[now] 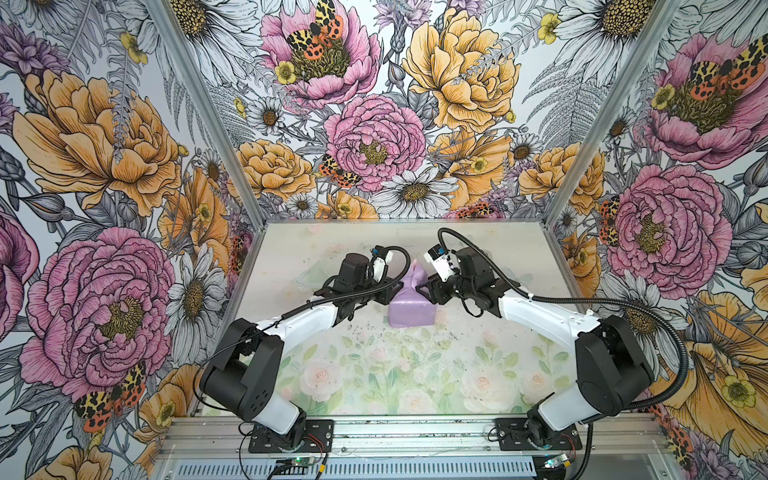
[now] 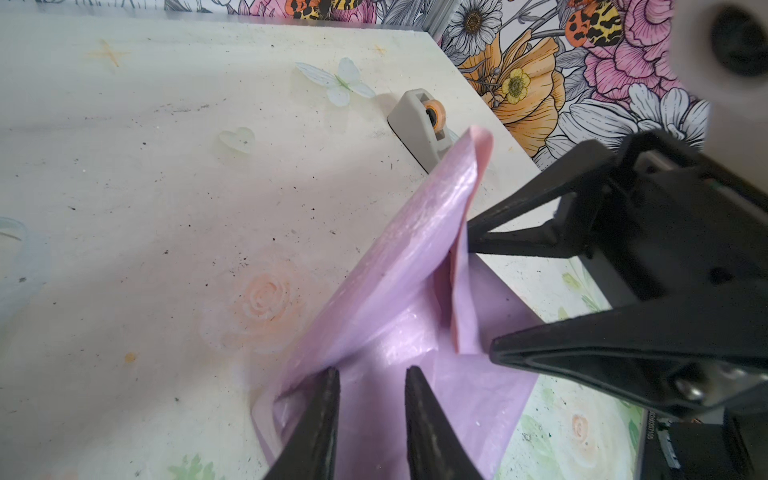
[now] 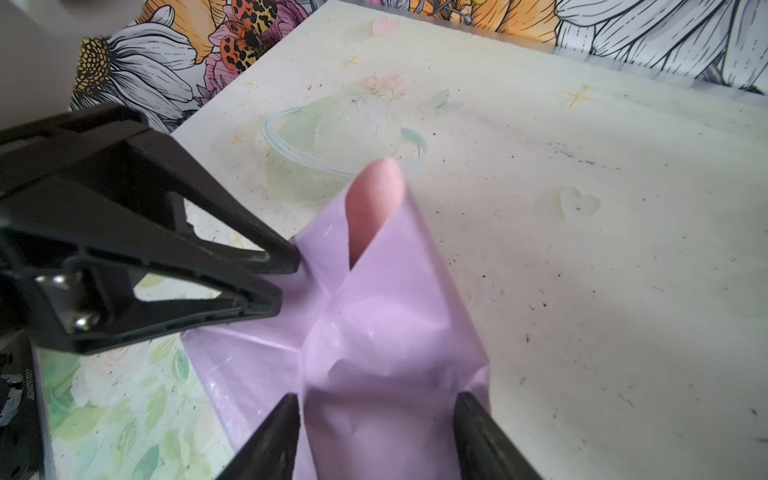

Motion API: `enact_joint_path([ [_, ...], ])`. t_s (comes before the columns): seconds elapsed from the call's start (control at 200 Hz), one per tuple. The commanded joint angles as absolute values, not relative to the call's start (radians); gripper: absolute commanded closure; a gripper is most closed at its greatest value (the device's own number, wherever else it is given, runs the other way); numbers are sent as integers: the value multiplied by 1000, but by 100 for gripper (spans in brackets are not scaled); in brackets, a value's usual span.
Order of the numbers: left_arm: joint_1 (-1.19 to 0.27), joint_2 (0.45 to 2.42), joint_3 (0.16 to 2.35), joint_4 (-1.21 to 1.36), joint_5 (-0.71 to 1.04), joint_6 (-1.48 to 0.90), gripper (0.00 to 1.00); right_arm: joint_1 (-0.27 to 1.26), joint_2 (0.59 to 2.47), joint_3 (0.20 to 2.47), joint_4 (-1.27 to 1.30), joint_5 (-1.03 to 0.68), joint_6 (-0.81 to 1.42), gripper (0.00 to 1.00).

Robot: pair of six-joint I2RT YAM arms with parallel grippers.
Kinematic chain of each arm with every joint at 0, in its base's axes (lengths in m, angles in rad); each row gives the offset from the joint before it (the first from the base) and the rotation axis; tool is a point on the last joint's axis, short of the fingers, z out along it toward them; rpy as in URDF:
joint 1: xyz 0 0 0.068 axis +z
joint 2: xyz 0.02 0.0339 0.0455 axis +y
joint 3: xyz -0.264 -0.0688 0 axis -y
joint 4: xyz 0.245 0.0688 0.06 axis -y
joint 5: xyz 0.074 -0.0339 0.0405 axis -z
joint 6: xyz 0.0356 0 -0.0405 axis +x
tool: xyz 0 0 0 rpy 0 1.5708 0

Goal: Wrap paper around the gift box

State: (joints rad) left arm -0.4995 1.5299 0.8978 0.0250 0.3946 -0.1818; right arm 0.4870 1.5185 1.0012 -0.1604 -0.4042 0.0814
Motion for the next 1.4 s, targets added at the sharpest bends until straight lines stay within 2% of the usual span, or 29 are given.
enact_joint_path([
  [0.0, -493, 1540, 919, -45, 398, -125, 72, 468, 1456, 996, -180, -423, 84, 38],
  [0.345, -492, 1536, 924, -135, 417, -45, 73, 456, 1552, 1052, -180, -396, 70, 35],
  [0.595, -490, 1527, 936, -133, 427, -60, 72, 419, 1468, 1028, -181, -433, 61, 34],
  [0.7, -489, 1492, 923, -88, 431, -97, 66, 434, 1420, 993, -180, -406, -2, 28],
  [0.866, -476, 1426, 889, -18, 418, -165, 57, 488, 1353, 928, -178, -303, -209, 28],
  [1.216, -456, 1405, 861, 29, 424, -200, 56, 572, 1380, 929, -109, -228, -386, 42],
  [1.396, -454, 1407, 853, 40, 415, -204, 56, 593, 1402, 906, -19, -238, -406, 55],
])
